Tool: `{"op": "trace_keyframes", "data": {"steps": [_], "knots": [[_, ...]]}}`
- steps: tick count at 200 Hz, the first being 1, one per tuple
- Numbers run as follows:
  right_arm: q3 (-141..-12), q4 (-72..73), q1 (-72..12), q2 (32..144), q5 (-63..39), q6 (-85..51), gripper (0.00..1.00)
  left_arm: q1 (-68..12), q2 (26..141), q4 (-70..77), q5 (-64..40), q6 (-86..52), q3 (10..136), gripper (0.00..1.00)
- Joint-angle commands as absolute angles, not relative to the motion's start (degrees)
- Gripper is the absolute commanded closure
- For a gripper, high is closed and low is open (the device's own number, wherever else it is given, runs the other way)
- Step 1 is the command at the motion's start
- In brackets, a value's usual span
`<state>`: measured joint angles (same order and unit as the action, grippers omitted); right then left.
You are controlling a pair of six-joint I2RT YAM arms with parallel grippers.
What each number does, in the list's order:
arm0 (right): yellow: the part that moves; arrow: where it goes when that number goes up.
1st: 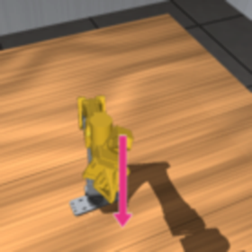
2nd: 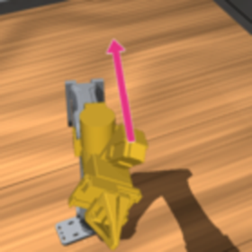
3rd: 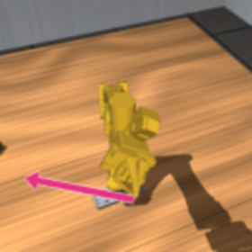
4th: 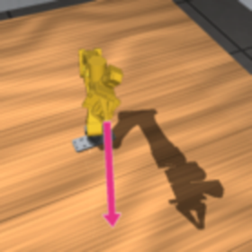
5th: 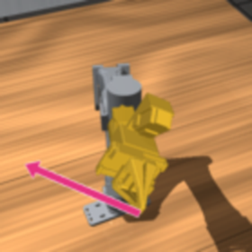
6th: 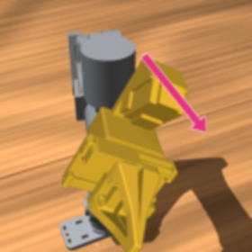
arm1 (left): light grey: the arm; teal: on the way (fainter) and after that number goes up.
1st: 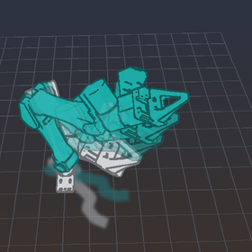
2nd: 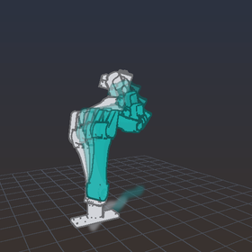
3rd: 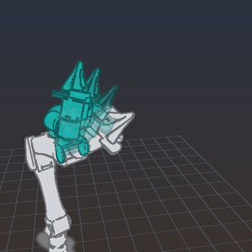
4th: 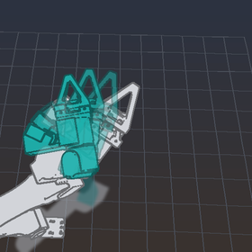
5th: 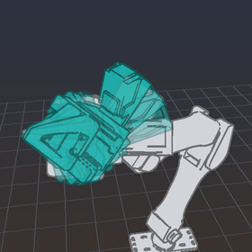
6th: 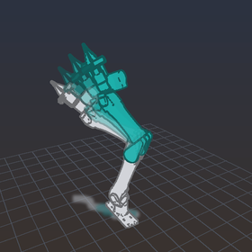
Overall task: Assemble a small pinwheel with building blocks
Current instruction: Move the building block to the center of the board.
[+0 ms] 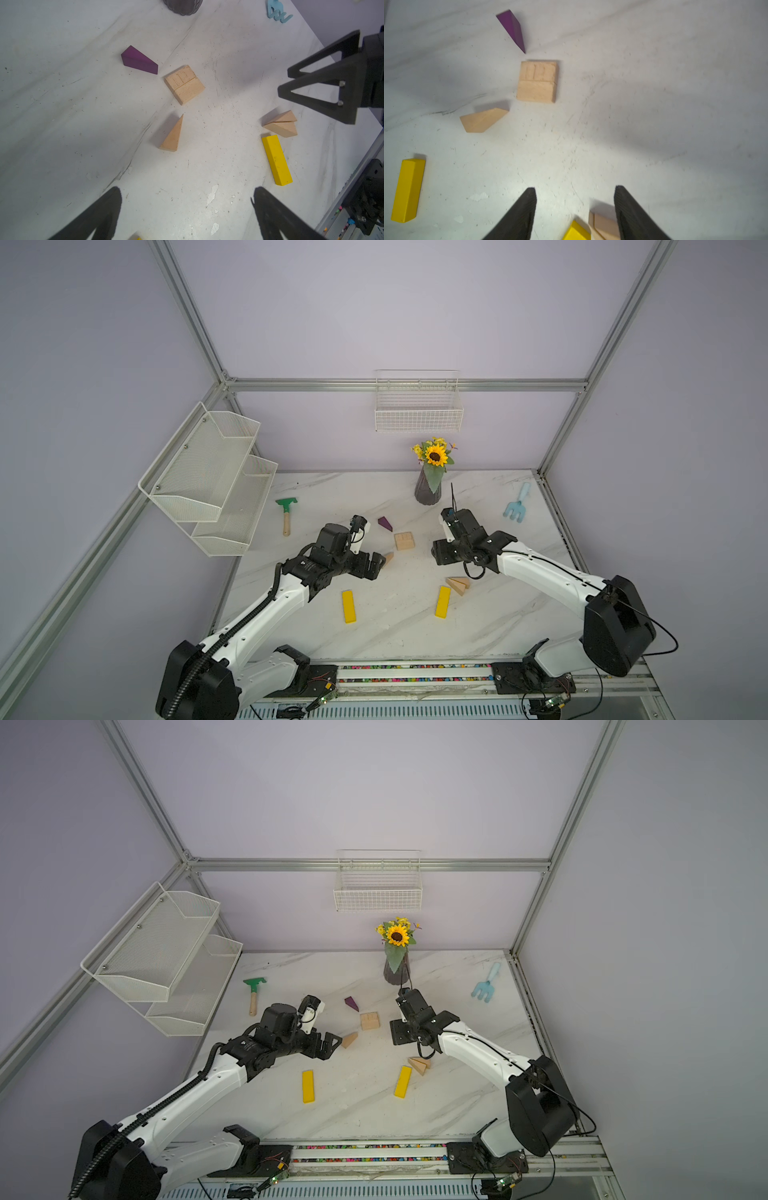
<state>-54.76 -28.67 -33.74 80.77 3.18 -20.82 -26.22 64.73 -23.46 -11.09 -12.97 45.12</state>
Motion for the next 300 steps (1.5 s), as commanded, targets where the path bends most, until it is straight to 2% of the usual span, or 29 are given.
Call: {"op": "trace_keyframes", "data": {"steps": [1,59,98,140,199,300], "knots": [[-49.51,-30.03,-33.18,73.96,4.97,-32.06,0.36,-26.17,65.65,-21.16,-12.54,-14.15,47.28,0.00],[-41.88,-36.14,-31.95,66.57,4.62,-39.36,0.38,-26.79,67.23,-20.74,-13.32,-14.41,47.75,0.00],[-37.58,-37.88,-31.73,62.52,4.83,-42.97,0.42,-27.07,67.62,-20.15,-13.59,-14.68,47.37,0.00],[-38.07,-39.92,-31.64,64.90,6.76,-44.92,0.45,-27.29,67.78,-20.12,-13.80,-15.04,47.37,0.00],[-38.14,-39.28,-31.66,69.52,7.60,-45.20,0.58,-27.33,67.42,-19.86,-13.84,-15.03,46.76,0.00],[-40.20,-30.90,-29.41,80.28,8.35,-39.29,0.60,-27.33,68.40,-19.75,-13.96,-14.76,47.12,0.00]]}}
